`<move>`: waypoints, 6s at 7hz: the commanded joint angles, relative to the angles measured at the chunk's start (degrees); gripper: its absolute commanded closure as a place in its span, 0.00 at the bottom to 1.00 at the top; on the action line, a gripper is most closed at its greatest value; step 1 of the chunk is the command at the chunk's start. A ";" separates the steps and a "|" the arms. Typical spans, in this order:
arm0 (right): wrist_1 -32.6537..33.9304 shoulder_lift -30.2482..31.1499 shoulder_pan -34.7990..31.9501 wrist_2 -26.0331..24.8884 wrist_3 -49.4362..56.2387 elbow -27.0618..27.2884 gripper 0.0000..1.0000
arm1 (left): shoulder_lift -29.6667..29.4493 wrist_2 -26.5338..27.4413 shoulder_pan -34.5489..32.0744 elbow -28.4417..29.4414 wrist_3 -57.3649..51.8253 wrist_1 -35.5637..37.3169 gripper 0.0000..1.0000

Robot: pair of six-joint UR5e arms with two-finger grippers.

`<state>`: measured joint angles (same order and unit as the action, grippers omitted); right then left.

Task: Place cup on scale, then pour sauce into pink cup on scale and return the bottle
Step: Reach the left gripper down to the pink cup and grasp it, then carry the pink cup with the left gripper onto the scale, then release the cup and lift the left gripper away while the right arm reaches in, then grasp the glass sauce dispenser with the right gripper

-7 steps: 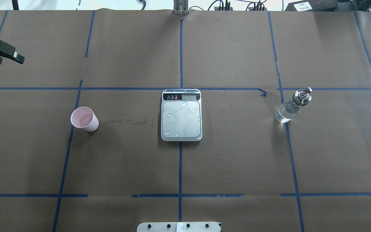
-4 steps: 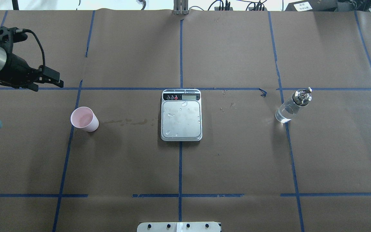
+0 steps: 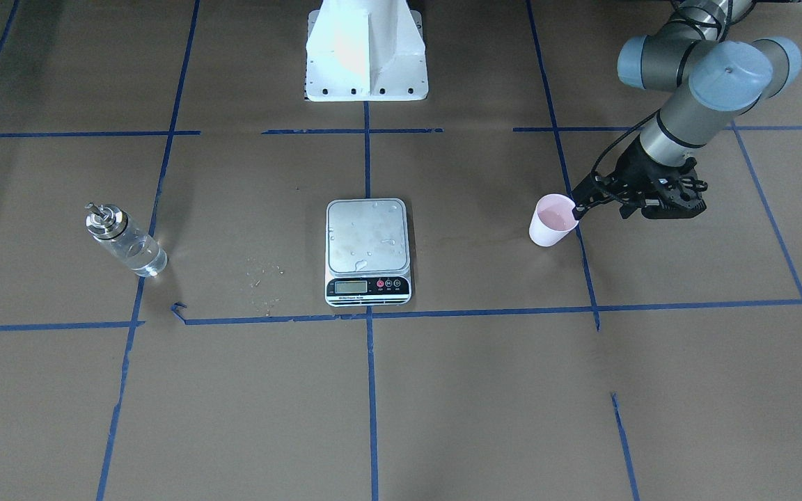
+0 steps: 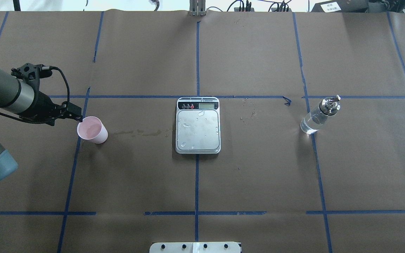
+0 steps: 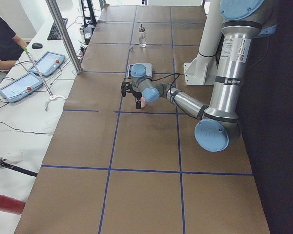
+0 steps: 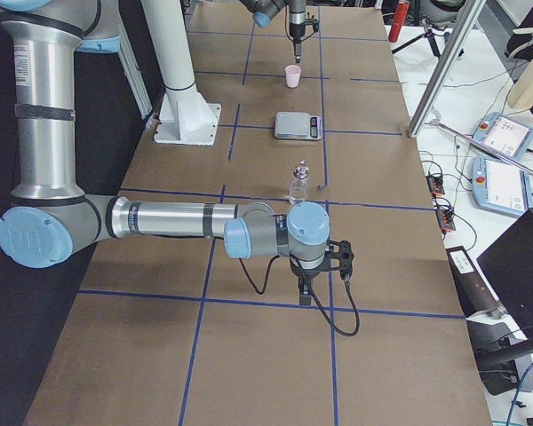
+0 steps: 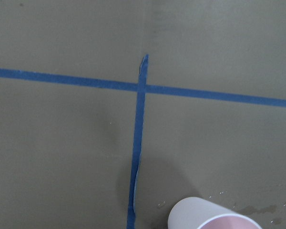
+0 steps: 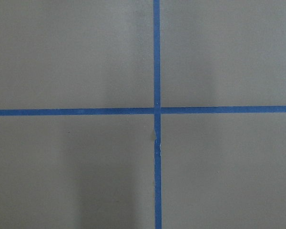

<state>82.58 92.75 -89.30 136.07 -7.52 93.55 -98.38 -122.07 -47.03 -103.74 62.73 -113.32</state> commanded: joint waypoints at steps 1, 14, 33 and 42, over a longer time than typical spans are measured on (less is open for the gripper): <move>-0.31 -0.02 0.00 0.08 -0.21 -0.03 0.00 | -0.15 0.61 2.28 0.20 0.11 0.11 0.00; -0.22 -0.81 -0.09 1.57 -0.04 0.58 0.00 | -34.19 0.69 7.36 2.96 17.64 29.56 1.00; 0.22 6.01 6.71 3.90 -26.81 28.52 0.00 | -30.42 2.47 -0.48 -6.09 8.85 29.73 0.00; -8.62 3.95 67.74 -73.69 -79.22 35.44 0.00 | -6.05 0.16 -25.63 -8.42 -50.29 29.73 0.00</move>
<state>76.88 98.95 -24.76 70.33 -85.39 134.17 -106.57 -122.18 -69.78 -113.26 20.34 -83.50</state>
